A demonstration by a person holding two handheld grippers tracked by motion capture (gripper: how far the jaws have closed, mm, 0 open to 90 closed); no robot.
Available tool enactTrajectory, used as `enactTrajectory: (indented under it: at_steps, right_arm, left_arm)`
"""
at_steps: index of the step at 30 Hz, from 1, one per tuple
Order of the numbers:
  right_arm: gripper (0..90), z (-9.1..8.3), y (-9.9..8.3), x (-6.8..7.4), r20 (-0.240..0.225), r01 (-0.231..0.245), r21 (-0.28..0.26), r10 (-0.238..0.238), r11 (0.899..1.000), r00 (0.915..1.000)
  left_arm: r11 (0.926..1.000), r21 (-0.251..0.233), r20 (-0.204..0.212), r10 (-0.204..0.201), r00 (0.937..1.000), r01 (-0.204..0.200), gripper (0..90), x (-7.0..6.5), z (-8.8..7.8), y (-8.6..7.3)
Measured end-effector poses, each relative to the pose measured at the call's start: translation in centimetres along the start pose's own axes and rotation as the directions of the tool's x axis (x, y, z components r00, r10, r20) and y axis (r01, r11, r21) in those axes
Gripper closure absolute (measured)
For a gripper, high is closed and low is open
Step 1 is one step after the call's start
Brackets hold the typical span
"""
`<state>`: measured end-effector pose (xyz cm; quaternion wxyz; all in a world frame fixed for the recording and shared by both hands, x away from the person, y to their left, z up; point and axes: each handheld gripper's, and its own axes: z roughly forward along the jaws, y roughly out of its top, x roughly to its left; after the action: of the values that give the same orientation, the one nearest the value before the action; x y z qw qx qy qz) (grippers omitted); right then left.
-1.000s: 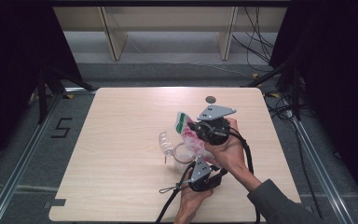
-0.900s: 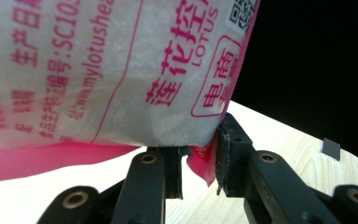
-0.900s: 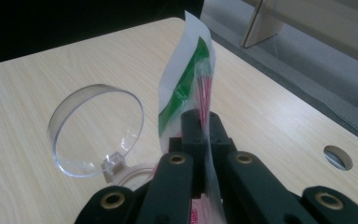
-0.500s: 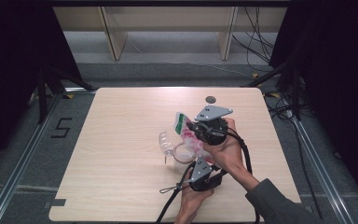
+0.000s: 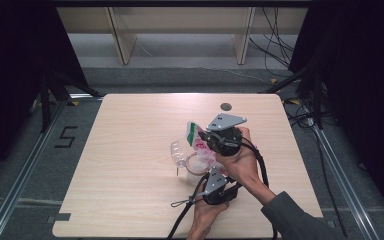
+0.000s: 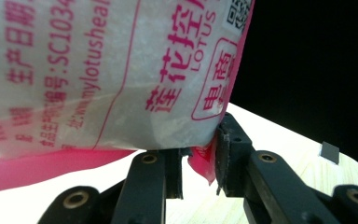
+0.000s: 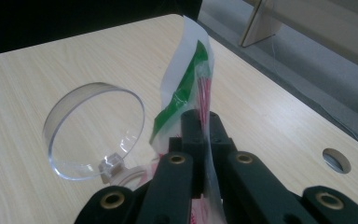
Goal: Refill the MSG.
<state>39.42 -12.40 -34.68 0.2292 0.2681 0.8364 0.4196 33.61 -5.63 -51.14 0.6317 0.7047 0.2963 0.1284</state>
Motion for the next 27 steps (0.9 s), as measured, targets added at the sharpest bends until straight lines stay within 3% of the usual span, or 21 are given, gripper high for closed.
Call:
enactTrajectory:
  at_steps: [2, 6, 9, 11, 14, 17, 22, 23, 25, 27]
  right_arm:
    - [90.0, -0.08, -0.02, 0.01, -0.004, -0.023, 0.003, 0.023, 1.0, 0.9997]
    - [90.0, -0.03, 0.0, -0.03, 0.001, -0.004, 0.003, 0.004, 1.0, 1.0]
    - [90.0, -0.14, -0.07, -0.02, -0.01, -0.039, 0.009, 0.039, 0.999, 0.9992]
    - [90.0, -0.04, -0.03, -0.03, -0.014, -0.012, 0.007, 0.012, 1.0, 0.9998]
    - [90.0, -0.19, -0.02, 0.02, -0.006, -0.032, 0.008, 0.033, 0.999, 0.9995]
    - [90.0, -0.05, 0.01, -0.01, -0.009, -0.003, 0.0, 0.003, 1.0, 1.0]
    - [90.0, 0.03, 0.01, 0.23, 0.005, 0.0, 0.006, 0.0, 1.0, 1.0]
    - [90.0, 0.04, 0.05, 0.23, -0.012, -0.007, 0.008, 0.007, 1.0, 0.9999]
    - [90.0, 0.02, 0.06, 0.16, 0.0, 0.001, -0.012, -0.001, 1.0, 1.0]
    - [90.0, 0.01, 0.07, 0.34, -0.005, -0.011, 0.012, 0.011, 1.0, 0.9999]
  left_arm:
    - [1.0, 0.003, -0.001, -0.002, 1.0, 0.002, 74.1, 0.02, 0.0, 0.04]
    - [1.0, -0.001, 0.005, -0.004, 1.0, 0.004, 74.1, -0.05, 0.03, 0.02]
    - [1.0, 0.002, 0.004, -0.004, 1.0, 0.004, 74.1, -0.06, 0.06, 0.0]
    - [1.0, -0.004, 0.007, -0.005, 1.0, 0.005, 74.1, -0.08, 0.04, 0.01]
    - [1.0, -0.003, 0.003, -0.004, 1.0, 0.004, 74.1, -0.08, 0.01, 0.06]
    - [1.0, -0.002, 0.003, -0.003, 1.0, 0.003, 74.1, -0.09, -0.02, 0.04]
    - [1.0, -0.006, 0.003, -0.004, 1.0, 0.004, 74.1, -0.12, 0.0, 0.04]
    - [1.0, -0.007, 0.003, -0.004, 1.0, 0.004, 74.1, -0.1, 0.0, 0.07]
    - [1.0, -0.008, 0.003, 0.001, 1.0, -0.001, 74.1, -0.11, 0.03, 0.08]
    - [0.9999, -0.009, 0.003, -0.004, 1.0, 0.004, 74.1, -0.22, 0.05, 0.01]
